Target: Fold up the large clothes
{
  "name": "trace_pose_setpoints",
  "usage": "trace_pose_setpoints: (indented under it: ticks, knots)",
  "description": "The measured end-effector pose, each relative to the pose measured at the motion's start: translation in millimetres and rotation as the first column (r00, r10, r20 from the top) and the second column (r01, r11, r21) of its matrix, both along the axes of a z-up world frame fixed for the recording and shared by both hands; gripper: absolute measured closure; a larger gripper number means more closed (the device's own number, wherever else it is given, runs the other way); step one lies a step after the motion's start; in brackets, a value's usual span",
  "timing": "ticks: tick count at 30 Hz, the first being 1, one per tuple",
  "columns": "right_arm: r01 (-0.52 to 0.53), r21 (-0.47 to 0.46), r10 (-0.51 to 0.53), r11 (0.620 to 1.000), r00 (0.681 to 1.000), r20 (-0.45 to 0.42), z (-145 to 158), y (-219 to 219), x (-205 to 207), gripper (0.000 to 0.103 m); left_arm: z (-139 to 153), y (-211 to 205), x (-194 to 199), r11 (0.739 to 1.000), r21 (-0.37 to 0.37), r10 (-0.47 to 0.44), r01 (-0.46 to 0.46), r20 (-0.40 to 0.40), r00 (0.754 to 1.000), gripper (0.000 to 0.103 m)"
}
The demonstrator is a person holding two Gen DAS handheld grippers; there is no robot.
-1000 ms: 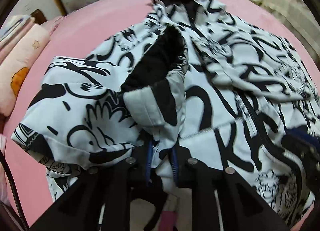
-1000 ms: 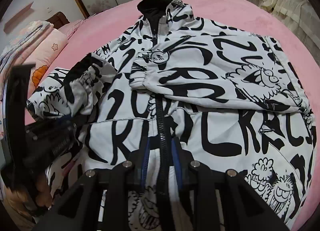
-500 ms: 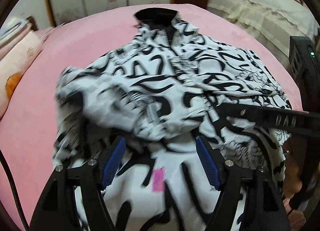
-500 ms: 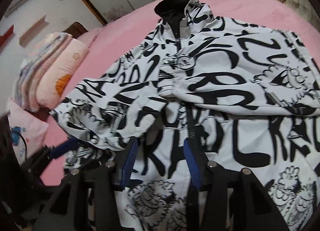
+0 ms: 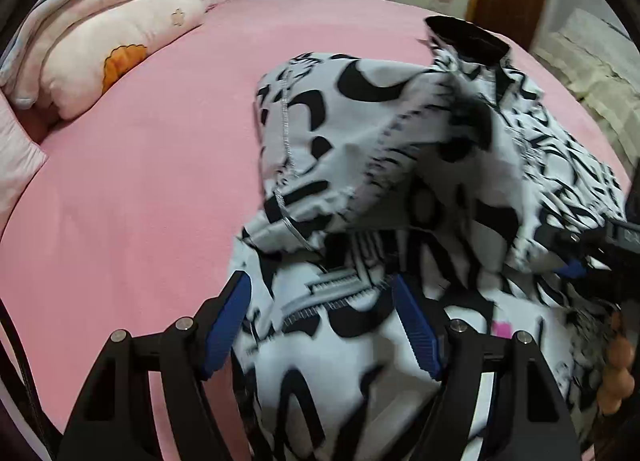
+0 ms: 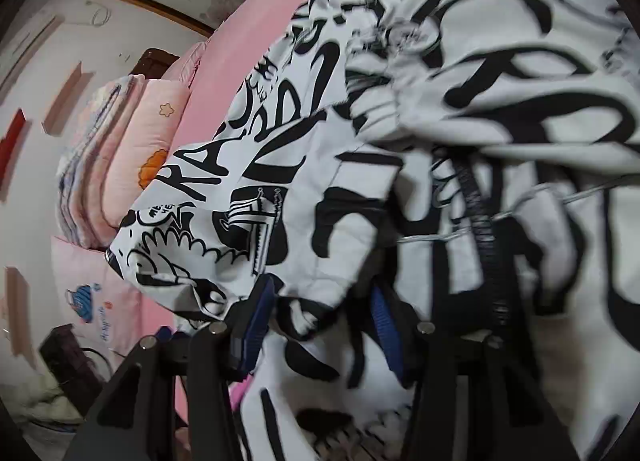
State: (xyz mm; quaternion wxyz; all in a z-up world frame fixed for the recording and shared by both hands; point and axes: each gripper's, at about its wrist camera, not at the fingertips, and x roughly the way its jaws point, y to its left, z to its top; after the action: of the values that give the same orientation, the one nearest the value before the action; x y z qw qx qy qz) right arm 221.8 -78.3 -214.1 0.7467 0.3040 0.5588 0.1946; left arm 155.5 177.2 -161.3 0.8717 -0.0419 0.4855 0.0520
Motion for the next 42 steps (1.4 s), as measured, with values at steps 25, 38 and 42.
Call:
trace_pose_setpoints:
  ticks: [25, 38, 42]
  knots:
    - [0.104, -0.598, 0.144, 0.795, 0.924, 0.353, 93, -54, 59, 0.095, -20, -3, 36, 0.996, 0.088, -0.004, 0.011, -0.081, 0.997, 0.032]
    - [0.130, -0.257, -0.088, 0.957, 0.982, 0.170, 40, -131, 34, 0.078, 38, 23, 14, 0.960, -0.262, -0.089, 0.100, 0.055, 0.995, 0.032]
    - [0.127, -0.269, -0.084, 0.955, 0.982, 0.167, 40, -128, 39, 0.078, 35, 42, 33, 0.960, -0.275, 0.069, -0.057, 0.034, 0.997, 0.032]
